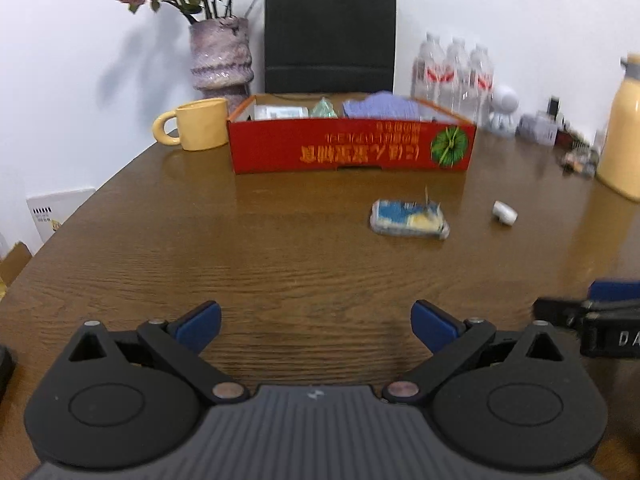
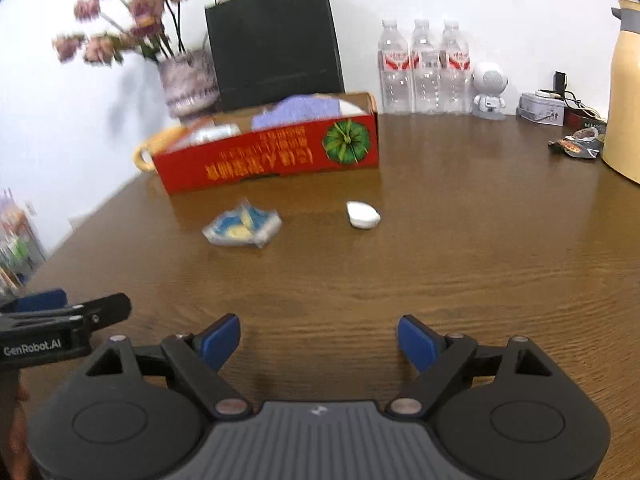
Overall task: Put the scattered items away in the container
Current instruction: 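Lift both open tools out of the box back over the table, then grasp the wrapped blue packet with the left tool while the right tool grasps the white earbud case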
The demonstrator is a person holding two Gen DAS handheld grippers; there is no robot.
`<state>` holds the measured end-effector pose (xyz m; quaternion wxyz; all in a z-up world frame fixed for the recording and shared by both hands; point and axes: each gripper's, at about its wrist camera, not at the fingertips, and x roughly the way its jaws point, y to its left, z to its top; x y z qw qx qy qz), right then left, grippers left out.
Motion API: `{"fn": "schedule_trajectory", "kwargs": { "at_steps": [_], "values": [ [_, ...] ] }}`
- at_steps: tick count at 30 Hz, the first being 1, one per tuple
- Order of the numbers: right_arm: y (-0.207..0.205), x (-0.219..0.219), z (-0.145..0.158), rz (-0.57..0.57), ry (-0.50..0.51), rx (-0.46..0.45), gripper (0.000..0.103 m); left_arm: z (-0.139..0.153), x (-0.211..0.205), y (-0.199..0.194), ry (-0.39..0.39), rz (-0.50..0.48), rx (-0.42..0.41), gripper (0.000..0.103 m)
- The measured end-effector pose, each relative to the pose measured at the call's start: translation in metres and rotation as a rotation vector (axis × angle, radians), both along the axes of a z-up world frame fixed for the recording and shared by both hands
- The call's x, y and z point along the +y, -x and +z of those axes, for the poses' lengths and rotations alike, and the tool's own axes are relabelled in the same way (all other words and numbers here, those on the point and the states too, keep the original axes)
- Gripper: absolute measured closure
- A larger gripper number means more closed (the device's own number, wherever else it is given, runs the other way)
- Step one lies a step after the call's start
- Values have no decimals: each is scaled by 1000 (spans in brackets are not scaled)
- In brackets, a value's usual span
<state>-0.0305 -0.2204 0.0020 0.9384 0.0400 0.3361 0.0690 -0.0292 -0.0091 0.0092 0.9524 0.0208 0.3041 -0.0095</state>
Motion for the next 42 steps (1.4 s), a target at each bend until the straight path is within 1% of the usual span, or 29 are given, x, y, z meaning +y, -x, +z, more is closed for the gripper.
{"fn": "schedule_trajectory", "kwargs": {
  "at_steps": [2,3,4,6,7,8,11,18,21,23,24,25,26,27,28,29,31,32,33,35,36,37,38,39,40,41,42],
  "values": [
    [-3,2,-2,-12,51,-7,17,-4,-1,-4,-3,2,19,0],
    [-6,3,-3,-10,56,-4,17,-5,0,-6,6,-2,32,0],
    [-9,3,-4,-6,57,0,14,-6,0,-7,9,-5,43,0],
    [-12,7,-7,-10,92,0,11,-9,-2,-9,-19,-11,66,0],
    [-13,9,-8,-11,113,-3,4,-9,-1,-9,-12,-16,69,0],
    [-14,9,-9,-10,112,4,0,-10,0,-10,-5,-21,72,0],
    [-17,10,-8,-7,111,10,0,-11,4,-10,17,-35,82,0],
    [-18,14,-8,-17,116,10,0,-11,1,-12,14,-38,82,0],
    [-21,17,-7,10,115,17,0,-10,-1,-13,17,-42,80,0],
    [-25,16,-5,44,110,36,0,-3,-3,-20,81,-94,91,0],
    [-30,11,-1,41,86,52,3,2,-5,-28,127,-122,91,0],
    [-37,6,3,33,57,69,13,3,-10,-38,140,-133,88,0],
    [-44,-2,8,18,17,68,15,5,-15,-49,153,-143,85,0],
    [-52,-8,12,10,8,61,15,7,-20,-59,166,-154,82,0],
    [-61,-13,16,4,5,54,17,8,-25,-70,178,-164,79,0],
    [-68,-14,18,0,47,46,23,8,-29,-81,188,-166,88,0],
    [-83,-13,21,0,129,29,26,7,-37,-102,216,-176,113,0],
    [-90,-14,21,11,130,28,30,8,-39,-109,232,-178,124,1],
    [-97,-16,19,27,105,41,33,8,-41,-115,250,-177,125,3],
    [-110,-19,14,55,43,72,46,7,-43,-123,241,-173,110,4],
    [-115,-20,12,61,27,82,47,4,-44,-126,226,-169,115,10],
    [-120,-20,9,66,15,91,47,1,-45,-128,212,-166,121,23],
    [-125,-19,6,66,11,94,49,-3,-44,-129,216,-164,136,29],
    [-128,-18,5,65,17,88,50,-3,-42,-128,222,-162,121,32],
    [-130,-17,4,63,26,80,52,-4,-40,-126,228,-160,106,41],
    [-133,-16,4,62,34,71,53,-5,-38,-127,234,-156,101,44],
    [-135,-15,3,60,45,64,57,-6,-37,-128,240,-152,95,59]
  ]
}}
